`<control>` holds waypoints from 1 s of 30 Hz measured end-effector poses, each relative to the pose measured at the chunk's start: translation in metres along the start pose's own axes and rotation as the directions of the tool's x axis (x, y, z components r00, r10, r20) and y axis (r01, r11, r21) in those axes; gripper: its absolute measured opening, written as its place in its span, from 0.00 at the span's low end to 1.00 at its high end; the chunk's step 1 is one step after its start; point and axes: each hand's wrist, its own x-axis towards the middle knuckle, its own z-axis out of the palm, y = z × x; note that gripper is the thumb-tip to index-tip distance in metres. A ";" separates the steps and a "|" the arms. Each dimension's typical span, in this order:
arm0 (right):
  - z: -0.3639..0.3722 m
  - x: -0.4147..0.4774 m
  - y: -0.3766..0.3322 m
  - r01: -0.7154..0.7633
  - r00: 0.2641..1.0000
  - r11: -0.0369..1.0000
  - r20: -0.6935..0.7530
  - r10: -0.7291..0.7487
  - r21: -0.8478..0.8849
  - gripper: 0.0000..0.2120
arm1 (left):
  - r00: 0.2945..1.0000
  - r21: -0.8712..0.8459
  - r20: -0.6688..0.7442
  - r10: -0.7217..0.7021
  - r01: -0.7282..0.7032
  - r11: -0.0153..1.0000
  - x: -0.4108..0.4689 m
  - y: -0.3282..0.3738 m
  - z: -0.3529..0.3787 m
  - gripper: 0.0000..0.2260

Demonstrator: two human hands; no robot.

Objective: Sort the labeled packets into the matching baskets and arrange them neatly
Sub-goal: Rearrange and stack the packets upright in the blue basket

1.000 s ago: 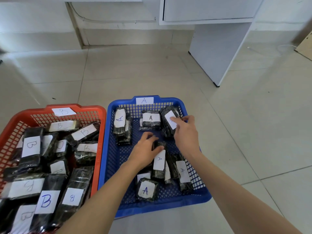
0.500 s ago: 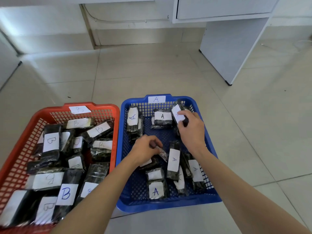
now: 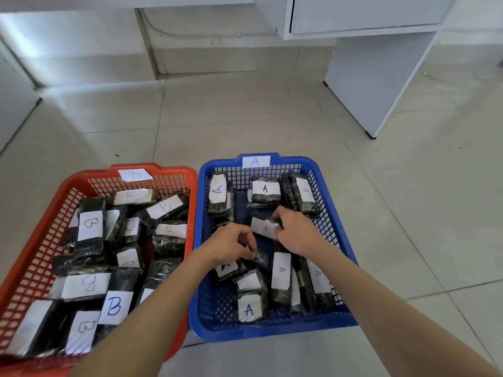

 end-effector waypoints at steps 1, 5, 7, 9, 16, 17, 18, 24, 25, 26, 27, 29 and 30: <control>-0.002 -0.002 0.000 -0.003 1.000 0.998 0.001 0.003 -0.057 0.13 | 1.000 -0.007 -0.011 0.005 -0.005 1.000 0.000 -0.001 0.000 0.06; -0.006 -0.006 -0.005 0.065 0.995 0.985 -0.061 -0.076 -0.160 0.14 | 0.996 0.026 -0.083 0.040 -0.038 0.999 -0.002 -0.002 0.002 0.06; -0.004 0.001 -0.010 0.130 0.985 0.955 -0.077 -0.156 -0.268 0.15 | 0.987 0.114 -0.138 0.085 -0.069 0.991 -0.004 -0.001 0.000 0.07; -0.001 0.011 -0.016 0.163 0.978 0.891 -0.053 -0.204 -0.423 0.18 | 0.970 0.232 -0.187 0.153 -0.107 0.967 -0.009 0.002 -0.006 0.07; 0.009 0.031 -0.011 0.202 0.945 0.808 -0.108 -0.310 -0.553 0.18 | 0.846 0.294 -0.385 0.369 -0.266 0.918 -0.026 0.001 -0.041 0.08; 0.012 0.030 -0.008 0.235 0.926 0.832 -0.145 -0.349 -0.503 0.17 | 0.819 0.233 -0.452 0.353 -0.273 0.933 -0.027 0.000 -0.043 0.07; 0.016 0.028 -0.005 0.269 0.909 0.860 -0.179 -0.375 -0.433 0.15 | 0.785 0.161 -0.530 0.321 -0.279 0.947 -0.028 -0.002 -0.044 0.07; 0.027 0.019 0.003 0.312 0.931 0.878 -0.065 -0.358 -0.363 0.18 | 0.576 0.107 -0.796 0.188 -0.172 0.979 -0.004 -0.010 -0.038 0.08; 0.028 0.020 0.001 0.301 0.935 0.874 -0.061 -0.349 -0.383 0.18 | 0.592 0.162 -0.780 0.202 -0.121 0.979 0.000 -0.008 -0.036 0.09; 0.029 0.021 -0.002 0.292 0.935 0.867 -0.069 -0.348 -0.404 0.18 | 0.604 0.228 -0.764 0.226 -0.075 0.971 0.004 -0.008 -0.035 0.09; 0.029 0.022 -0.005 0.282 0.934 0.861 -0.084 -0.347 -0.424 0.18 | 0.609 0.293 -0.750 0.256 -0.041 0.955 0.007 -0.008 -0.034 0.10; 0.032 0.025 -0.008 0.250 0.933 0.871 -0.135 -0.333 -0.423 0.17 | 0.609 0.362 -0.736 0.295 -0.015 0.932 0.009 -0.010 -0.030 0.10; 0.033 0.026 -0.008 0.236 0.931 0.880 -0.165 -0.326 -0.411 0.16 | 0.605 0.366 -0.738 0.299 -0.013 0.931 0.008 -0.012 -0.028 0.10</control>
